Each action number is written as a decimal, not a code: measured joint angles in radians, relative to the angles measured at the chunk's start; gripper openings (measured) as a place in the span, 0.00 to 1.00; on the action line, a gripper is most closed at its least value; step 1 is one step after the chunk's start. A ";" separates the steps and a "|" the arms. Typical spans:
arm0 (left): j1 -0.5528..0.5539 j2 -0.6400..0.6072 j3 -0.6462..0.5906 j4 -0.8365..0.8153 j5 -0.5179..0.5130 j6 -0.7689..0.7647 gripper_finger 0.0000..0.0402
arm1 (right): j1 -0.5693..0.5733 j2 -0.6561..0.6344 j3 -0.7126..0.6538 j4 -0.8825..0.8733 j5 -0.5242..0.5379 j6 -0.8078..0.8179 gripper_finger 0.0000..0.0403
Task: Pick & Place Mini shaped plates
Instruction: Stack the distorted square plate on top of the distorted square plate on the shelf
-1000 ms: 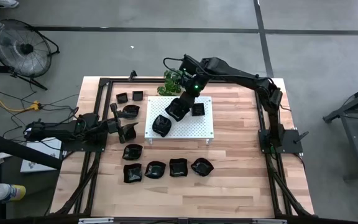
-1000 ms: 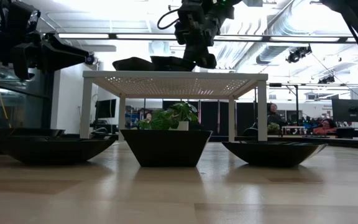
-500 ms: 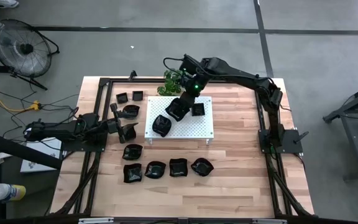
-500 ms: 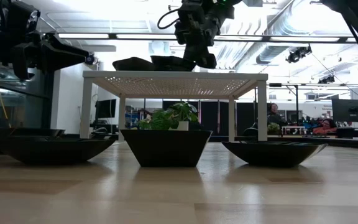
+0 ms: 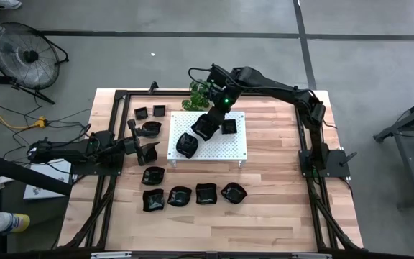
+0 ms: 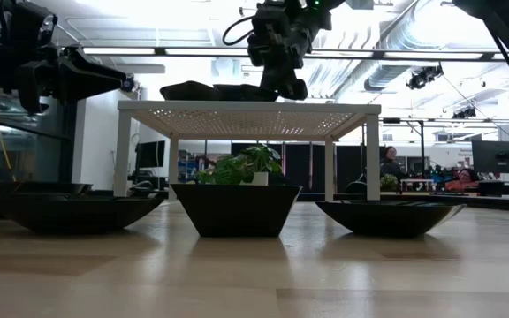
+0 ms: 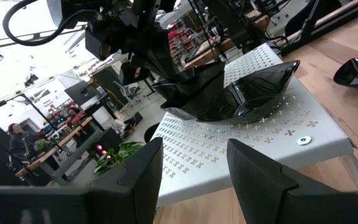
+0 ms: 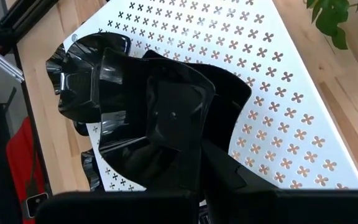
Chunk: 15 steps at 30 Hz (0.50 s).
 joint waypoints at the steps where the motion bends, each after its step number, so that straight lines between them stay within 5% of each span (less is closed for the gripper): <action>1: 0.000 0.000 0.000 0.000 0.000 0.000 0.44 | 0.000 0.000 0.000 0.000 0.000 -0.002 0.00; 15: 0.000 0.000 0.000 0.000 -0.001 0.000 0.44 | 0.000 0.000 0.000 0.000 0.000 -0.016 0.15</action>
